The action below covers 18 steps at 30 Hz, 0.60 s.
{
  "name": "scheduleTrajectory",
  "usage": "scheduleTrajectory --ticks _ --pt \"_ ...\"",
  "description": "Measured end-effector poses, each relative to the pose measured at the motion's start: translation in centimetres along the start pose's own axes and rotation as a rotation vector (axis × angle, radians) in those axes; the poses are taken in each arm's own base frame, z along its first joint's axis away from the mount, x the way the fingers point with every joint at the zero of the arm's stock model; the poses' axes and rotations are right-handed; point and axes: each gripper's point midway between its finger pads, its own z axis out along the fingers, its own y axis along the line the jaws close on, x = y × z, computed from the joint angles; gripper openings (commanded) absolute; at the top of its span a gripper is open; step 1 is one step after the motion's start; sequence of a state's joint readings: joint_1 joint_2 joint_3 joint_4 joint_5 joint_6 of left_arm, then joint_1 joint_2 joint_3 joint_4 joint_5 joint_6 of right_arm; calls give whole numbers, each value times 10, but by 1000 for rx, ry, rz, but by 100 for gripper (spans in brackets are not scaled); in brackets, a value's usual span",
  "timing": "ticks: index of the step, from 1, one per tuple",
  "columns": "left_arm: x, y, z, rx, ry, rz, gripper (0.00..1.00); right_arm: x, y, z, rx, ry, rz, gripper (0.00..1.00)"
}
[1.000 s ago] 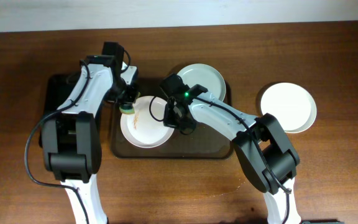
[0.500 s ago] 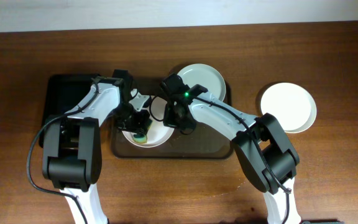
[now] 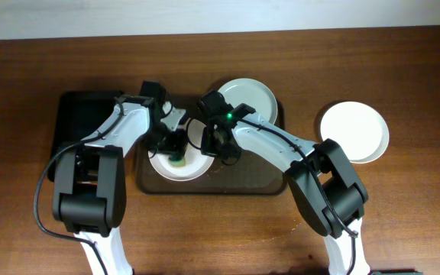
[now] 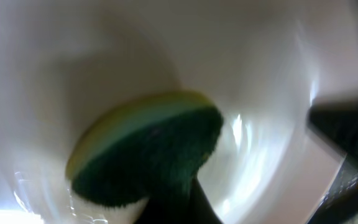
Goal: Clean dirty plates on tray and stack at the side
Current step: 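Scrub the held plate with the sponge in the left gripper, then lift the plate with the right gripper and stack it on the cleaned plate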
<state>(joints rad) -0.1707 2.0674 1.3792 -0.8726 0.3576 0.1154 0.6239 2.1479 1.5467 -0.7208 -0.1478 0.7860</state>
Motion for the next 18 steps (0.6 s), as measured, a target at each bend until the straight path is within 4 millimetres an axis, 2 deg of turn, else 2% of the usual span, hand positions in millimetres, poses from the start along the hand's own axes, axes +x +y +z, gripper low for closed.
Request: scheduleTrajectory --ticks 1,3,5,7,9,10,11,12,13,15,17,18 --pt "-20 0 0 2 -79 -12 1 0 0 0 0 0 0 4" --pt "-34 9 -2 -49 -135 -80 1 0 0 0 0 0 0 4" --pt "-47 37 -13 -235 -202 -180 1 0 0 0 0 0 -1 4" --pt "-36 65 -24 -423 -193 -283 1 -3 4 0 -15 -10 -3 4" --pt "-14 72 -27 -481 -110 -314 1 -2 4 0 -17 -6 -4 4" --pt "-8 68 -25 -453 -76 -288 1 -2 4 0 -18 -6 -4 4" --pt "-3 55 -20 -353 -32 -226 1 -1 3 0 -13 -2 -2 4" --pt "0 32 -13 -182 -5 -162 1 -1 3 0 -12 -2 -2 4" --pt "0 15 -8 -82 2 -136 1 -1 3 0 -13 -2 -3 4" --pt "-5 -16 -2 165 9 -136 1 -1 3 0 -12 -2 -6 4" --pt "-14 -12 -15 235 -5 -184 1 -1 3 0 -13 -2 -6 4" --pt "-43 1 -47 252 -106 -194 1 -1 3 0 -13 -2 -7 4"
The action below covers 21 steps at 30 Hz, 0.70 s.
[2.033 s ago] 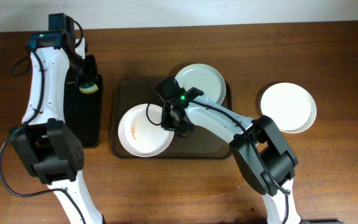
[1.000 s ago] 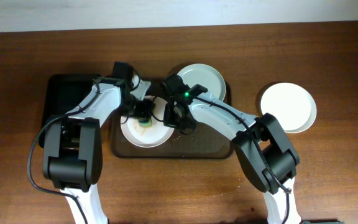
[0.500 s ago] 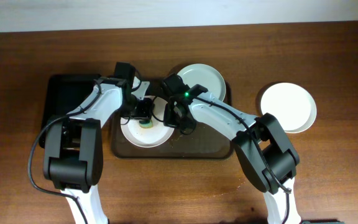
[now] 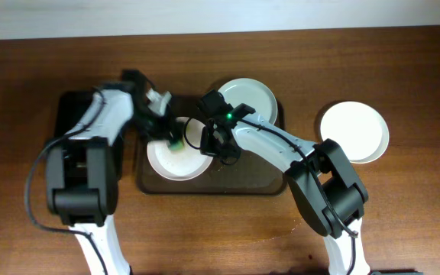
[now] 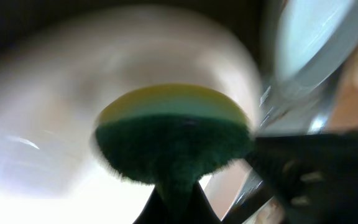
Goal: Clean dirty plates on tray and stack at the side
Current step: 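Lift the plate with the right gripper and stack it on the cleaned plate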
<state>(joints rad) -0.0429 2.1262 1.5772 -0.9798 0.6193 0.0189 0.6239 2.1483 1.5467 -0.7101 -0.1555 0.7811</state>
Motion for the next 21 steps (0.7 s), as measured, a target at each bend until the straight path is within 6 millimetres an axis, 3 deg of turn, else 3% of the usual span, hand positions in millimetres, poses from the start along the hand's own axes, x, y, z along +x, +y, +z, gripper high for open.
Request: scheduleTrajectory --ticks 1,3,5,6,8,10,11,13,14,16,21 --pt "-20 3 -26 -5 -61 -5 1 0 0 0 -1 -1 1 4" --pt "-46 27 -83 -103 -162 -43 1 1 0 0 -3 4 -11 4" --pt "-46 61 -109 -230 -187 -102 1 1 -9 -14 69 3 -70 4" --pt "-42 74 -115 -276 -185 -125 1 -3 -15 -32 117 -26 -94 4" --pt "-36 99 -126 -385 -177 -157 1 -27 -33 -113 283 -233 -148 4" --pt "-36 107 -129 -444 -178 -159 1 -34 -42 -180 498 -477 -241 4" --pt "-38 109 -131 -453 -189 -155 1 -32 -40 -195 609 -563 -302 4" --pt "-39 110 -132 -460 -194 -153 1 -24 -17 -221 749 -757 -407 4" --pt "-39 110 -132 -461 -194 -153 1 -18 -7 -229 774 -818 -432 4" --pt "-40 110 -132 -462 -197 -152 1 -11 -9 -235 799 -849 -413 4" --pt "-41 110 -132 -462 -199 -151 1 -1 -24 -210 703 -689 -320 4"
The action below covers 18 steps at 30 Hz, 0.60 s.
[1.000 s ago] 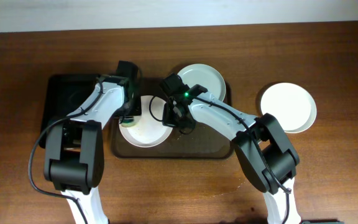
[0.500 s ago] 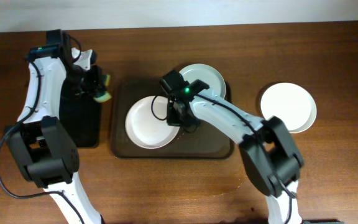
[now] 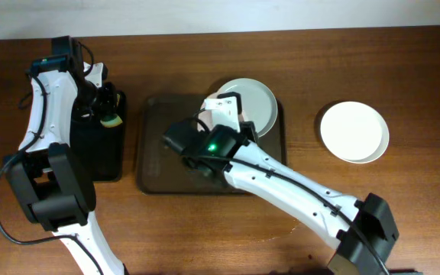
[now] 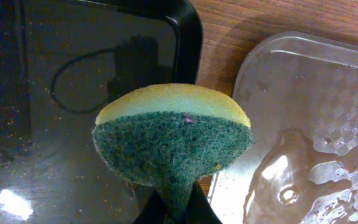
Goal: Clean dirty plates on tray and stack at the side
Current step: 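Lift the plate with the right gripper and stack it on the cleaned plate, then grasp the rim of the last stained plate with the right gripper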
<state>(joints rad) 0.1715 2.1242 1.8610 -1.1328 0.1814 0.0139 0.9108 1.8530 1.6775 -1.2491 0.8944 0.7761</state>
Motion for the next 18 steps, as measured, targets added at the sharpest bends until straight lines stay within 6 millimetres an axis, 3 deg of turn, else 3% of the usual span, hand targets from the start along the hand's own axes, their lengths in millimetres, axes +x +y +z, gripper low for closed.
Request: scheduleTrajectory --ticks 2,4,6,8,10,11,12,13,14,16,18 --pt "0 0 0 0 0 0 1 8 0 11 -59 100 61 4" --pt "0 0 0 0 0 0 1 5 -15 17 -93 154 140 4" --pt "1 0 0 0 4 -1 1 -9 -91 38 -150 267 409 4" --pt "2 0 0 -3 8 -2 1 -5 -159 66 -99 338 581 4" --pt "2 1 0 -4 8 -2 1 17 -214 94 -22 429 698 4" --pt "2 1 0 -6 8 -4 1 33 -255 110 47 465 778 4" --pt "2 1 0 -6 8 -4 1 40 -267 114 72 479 798 4" --pt "2 1 0 -6 8 -4 1 60 -291 125 126 516 839 4" --pt "2 1 0 -6 8 -4 1 95 -319 136 211 588 891 4" --pt "2 1 0 -6 7 -4 1 120 -326 163 231 595 895 4" --pt "1 1 0 -7 6 -3 1 149 -303 198 208 616 868 4"
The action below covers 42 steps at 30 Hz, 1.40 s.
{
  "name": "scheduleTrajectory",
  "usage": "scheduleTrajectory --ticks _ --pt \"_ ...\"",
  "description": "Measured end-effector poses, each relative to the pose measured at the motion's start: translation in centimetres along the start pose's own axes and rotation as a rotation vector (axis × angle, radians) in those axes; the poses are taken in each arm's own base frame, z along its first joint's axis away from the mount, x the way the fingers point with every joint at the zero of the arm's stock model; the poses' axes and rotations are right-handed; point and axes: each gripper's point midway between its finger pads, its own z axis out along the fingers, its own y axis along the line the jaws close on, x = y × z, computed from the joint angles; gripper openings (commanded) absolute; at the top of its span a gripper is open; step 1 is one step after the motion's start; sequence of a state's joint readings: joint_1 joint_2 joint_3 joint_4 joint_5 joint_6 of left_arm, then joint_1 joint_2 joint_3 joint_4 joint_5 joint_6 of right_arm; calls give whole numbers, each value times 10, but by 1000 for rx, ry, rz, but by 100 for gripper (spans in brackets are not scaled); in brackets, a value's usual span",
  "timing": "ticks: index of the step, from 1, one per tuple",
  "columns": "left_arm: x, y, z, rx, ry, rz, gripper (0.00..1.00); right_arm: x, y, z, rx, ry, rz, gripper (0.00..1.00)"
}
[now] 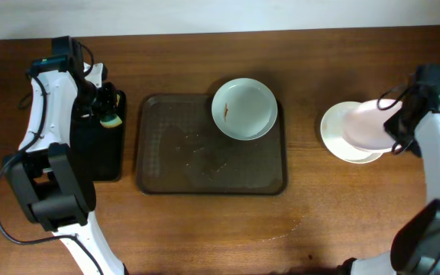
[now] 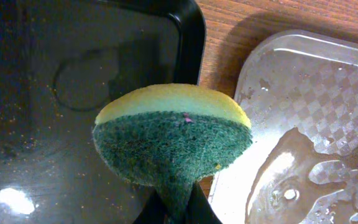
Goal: Clean dirty plates on tray and stack at the side
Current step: 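Grasp the rim of the last stained plate with the right gripper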
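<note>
My left gripper (image 1: 107,113) is shut on a yellow and green sponge (image 2: 173,146) over the right edge of the black tray (image 2: 73,93). The brown serving tray (image 1: 205,164) holds one white plate (image 1: 244,108) with a small reddish stain at its back right corner. At the far right my right gripper (image 1: 398,130) is shut on the rim of a white plate (image 1: 365,126), tilted just above the clean white plate (image 1: 341,141) lying on the table. The wet serving tray (image 2: 316,124) shows at the right of the left wrist view.
The wooden table (image 1: 319,214) surrounds both trays. The black tray (image 1: 90,153) lies at the left, next to the serving tray. Water drops lie on the serving tray's bare floor. My left arm reaches along the table's left side.
My right arm was stretched over the serving tray and is now at the far right, holding a white plate over the plate on the table. The left gripper and sponge have hardly moved.
The sponge in my left gripper was pressed inside a plate at the serving tray's front left, with the right gripper at its rim. Then the sponge was at the plate's edge. Then it was over the black tray. Now that plate hangs over the side plate.
</note>
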<state>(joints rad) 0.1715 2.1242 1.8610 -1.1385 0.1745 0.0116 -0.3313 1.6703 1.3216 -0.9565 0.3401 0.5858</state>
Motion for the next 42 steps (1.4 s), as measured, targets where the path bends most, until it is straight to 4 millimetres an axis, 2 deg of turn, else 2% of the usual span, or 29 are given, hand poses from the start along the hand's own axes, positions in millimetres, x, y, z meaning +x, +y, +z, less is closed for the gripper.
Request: scheduleTrajectory --ticks 1,2,3,4,6,7,8,9,10,12,13,14,16,18,20,23,28,32,33,34,36,38,40,42 --pt "0 0 0 0 0 0 1 7 8 16 -28 8 -12 4" --pt "0 0 0 0 -1 0 1 20 18 34 -59 51 -27 20" --pt "0 0 0 0 -1 0 1 23 31 41 -100 59 -33 45" --pt "0 0 0 0 -1 0 1 27 43 45 -132 63 -58 60" --pt "0 0 0 0 -1 0 1 41 66 43 -185 87 -123 62" --pt "0 0 0 0 -2 0 1 58 74 33 -211 155 -175 62" --pt "0 0 0 0 -1 0 1 58 81 26 -240 166 -182 62" --pt "0 0 0 0 -2 0 1 59 90 10 -269 203 -212 62" --pt "0 0 0 0 -1 0 1 46 115 -17 -352 165 -239 62" --pt "0 0 0 0 -1 0 1 42 162 -63 -494 90 -300 61" --pt "0 0 0 0 -1 0 1 67 191 -84 -566 93 -369 61" --pt "0 0 0 0 0 0 1 82 207 -93 -594 88 -395 61" --pt "0 1 0 -8 -1 0 1 115 233 -95 -600 96 -442 60" --pt "0 2 0 -12 0 0 1 143 255 -76 -582 126 -486 57" --pt "0 3 0 -16 -1 0 1 157 263 -48 -539 160 -500 53" --pt "0 3 0 -18 -1 0 1 169 271 -19 -512 183 -537 41" --pt "0 3 0 -18 -1 0 1 178 275 -2 -502 206 -552 36" --pt "0 3 0 -18 2 -1 1 189 280 -7 -513 203 -588 17" --pt "1 3 0 -19 2 -1 1 195 278 -8 -504 214 -605 8" --pt "1 3 0 -18 2 -1 1 203 272 -8 -483 237 -620 4" --pt "1 3 0 -19 3 -1 1 217 256 -9 -445 317 -655 4" --pt "1 3 0 -19 2 -1 1 250 234 -19 -389 430 -746 5" --pt "1 3 0 -19 2 -1 1 277 232 -31 -393 462 -825 4" --pt "1 3 0 -19 2 -1 1 293 242 -49 -463 525 -805 4"
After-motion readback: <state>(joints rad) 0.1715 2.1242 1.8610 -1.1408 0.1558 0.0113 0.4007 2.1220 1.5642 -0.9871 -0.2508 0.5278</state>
